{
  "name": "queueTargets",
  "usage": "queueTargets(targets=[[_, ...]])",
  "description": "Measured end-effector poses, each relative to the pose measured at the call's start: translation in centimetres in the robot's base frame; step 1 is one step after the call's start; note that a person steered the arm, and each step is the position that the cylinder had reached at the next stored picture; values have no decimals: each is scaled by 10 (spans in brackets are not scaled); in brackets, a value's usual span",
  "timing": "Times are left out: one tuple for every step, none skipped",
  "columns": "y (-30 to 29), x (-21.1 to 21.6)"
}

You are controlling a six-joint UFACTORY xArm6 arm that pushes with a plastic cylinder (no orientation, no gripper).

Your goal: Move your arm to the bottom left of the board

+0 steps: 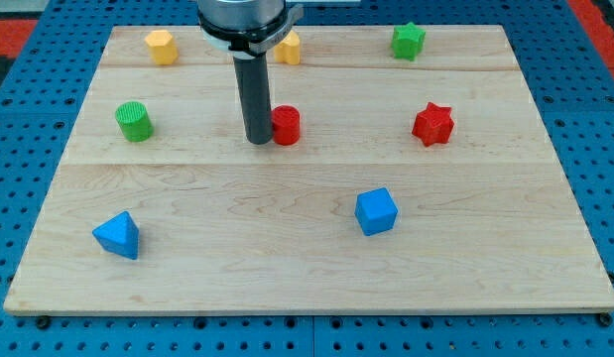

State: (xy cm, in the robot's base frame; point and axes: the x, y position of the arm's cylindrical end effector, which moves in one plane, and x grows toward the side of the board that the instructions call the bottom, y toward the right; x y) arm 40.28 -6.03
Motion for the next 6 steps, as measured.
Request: queueTargets(targets=[[-45,20],[-58,-7],[-65,-6],[-73,35],[-99,79],[-179,99]])
